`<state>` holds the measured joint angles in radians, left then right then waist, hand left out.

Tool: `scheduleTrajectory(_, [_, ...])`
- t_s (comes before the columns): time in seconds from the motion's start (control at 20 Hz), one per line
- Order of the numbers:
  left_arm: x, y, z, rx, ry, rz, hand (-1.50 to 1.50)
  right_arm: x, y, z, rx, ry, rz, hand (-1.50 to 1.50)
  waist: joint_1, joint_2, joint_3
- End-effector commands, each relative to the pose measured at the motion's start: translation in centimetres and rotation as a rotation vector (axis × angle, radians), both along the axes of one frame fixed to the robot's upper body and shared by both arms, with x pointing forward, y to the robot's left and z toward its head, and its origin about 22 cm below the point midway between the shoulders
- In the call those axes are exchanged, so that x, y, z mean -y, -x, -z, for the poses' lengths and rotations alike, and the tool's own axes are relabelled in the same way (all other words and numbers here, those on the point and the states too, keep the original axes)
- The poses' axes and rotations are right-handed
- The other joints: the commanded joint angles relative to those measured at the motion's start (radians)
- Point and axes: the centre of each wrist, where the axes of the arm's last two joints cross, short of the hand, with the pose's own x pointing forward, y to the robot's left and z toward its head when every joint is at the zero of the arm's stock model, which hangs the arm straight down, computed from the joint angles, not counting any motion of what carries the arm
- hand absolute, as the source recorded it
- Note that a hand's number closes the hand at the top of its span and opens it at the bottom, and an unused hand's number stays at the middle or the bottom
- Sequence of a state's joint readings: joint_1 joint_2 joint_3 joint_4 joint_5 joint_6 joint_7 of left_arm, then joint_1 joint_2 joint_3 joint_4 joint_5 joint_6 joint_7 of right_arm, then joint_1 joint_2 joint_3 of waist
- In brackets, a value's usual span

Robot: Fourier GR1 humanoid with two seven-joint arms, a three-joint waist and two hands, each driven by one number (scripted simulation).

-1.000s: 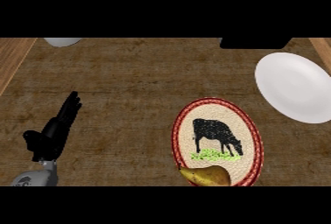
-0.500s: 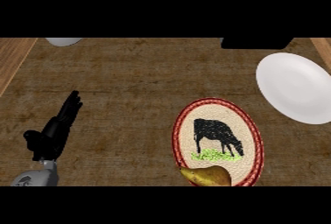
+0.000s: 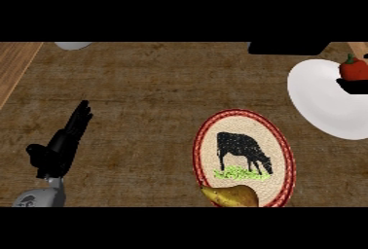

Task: Pick the bell pepper from the placemat and place it in the plate

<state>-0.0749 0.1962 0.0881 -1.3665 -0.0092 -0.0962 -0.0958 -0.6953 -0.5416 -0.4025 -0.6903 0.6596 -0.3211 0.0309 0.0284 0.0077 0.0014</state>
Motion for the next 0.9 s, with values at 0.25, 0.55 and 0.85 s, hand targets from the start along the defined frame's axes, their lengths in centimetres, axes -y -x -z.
scheduleTrajectory(0.25, [-1.0, 1.1, 1.8, 0.008, -0.008, -0.011, 0.00, -0.6, -1.4, 2.6, 0.021, -0.160, 0.083, -1.50, 0.002, 0.003, 0.000])
scheduleTrajectory(0.55, [-0.2, 0.1, 0.7, 0.001, -0.006, -0.008, 0.00, 2.1, -0.1, 1.8, 0.310, -0.321, 0.158, -1.50, -0.007, 0.004, 0.002])
scheduleTrajectory(0.85, [-0.1, 0.7, -0.2, 0.009, -0.004, -0.031, 0.00, 8.4, 5.4, 2.4, 0.461, -0.487, 0.129, -1.50, -0.033, -0.009, 0.001])
